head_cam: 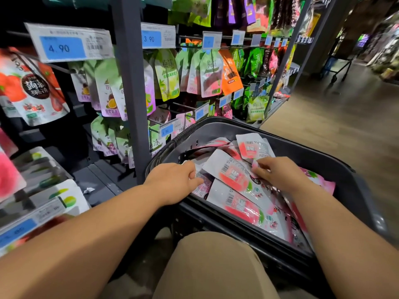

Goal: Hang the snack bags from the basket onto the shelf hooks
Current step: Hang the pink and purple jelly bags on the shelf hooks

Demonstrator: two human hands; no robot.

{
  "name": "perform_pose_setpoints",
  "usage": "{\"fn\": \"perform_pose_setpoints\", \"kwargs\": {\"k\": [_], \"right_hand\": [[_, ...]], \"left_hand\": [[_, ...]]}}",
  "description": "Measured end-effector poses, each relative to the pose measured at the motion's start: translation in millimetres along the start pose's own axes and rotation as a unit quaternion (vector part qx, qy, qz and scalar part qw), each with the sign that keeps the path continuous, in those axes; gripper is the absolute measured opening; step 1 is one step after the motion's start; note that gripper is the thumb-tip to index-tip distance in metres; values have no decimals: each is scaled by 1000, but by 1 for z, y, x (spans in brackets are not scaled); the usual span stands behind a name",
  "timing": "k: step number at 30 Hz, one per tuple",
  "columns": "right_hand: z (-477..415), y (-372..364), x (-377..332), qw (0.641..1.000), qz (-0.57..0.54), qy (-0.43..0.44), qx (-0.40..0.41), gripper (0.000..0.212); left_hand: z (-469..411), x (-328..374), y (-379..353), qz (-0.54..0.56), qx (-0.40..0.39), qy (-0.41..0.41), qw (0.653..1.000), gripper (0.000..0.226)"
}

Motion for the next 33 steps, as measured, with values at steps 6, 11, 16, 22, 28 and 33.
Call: {"fn": "perform_pose_setpoints", "kwargs": {"k": [6, 11, 16, 22, 28, 33], "right_hand": [[-3, 0, 3, 1000, 3, -7, 19, 19], [0, 3, 10, 998, -30, -18, 61, 21], [-2, -2, 22, 998, 36, -22, 51, 17], [5, 24, 16, 957, -1, 35, 288, 12], [22, 55, -2, 871, 44, 122, 475, 14], [30, 74, -13, 836, 57, 136, 529, 17]], "left_hand": [[0, 1, 1, -3, -1, -2, 1000, 34], [1, 1, 0, -2, 2, -1, 1000, 33], [2, 2, 1, 1, 4, 0, 1000, 33], [4, 4, 3, -18, 3, -3, 1000, 34], [6, 5, 4, -39, -8, -10, 999, 44], [4, 4, 2, -30, -8, -17, 999, 41]]}}
Point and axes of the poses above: each hand's wrist, its own z-axis away from the middle knuckle, its own y-axis out of the back of the hand, x = y × z, the point moved 3 cm from there along -z, towards the middle knuckle, and after that the axes turned 15 degrees about y, right-handed, at the moved point
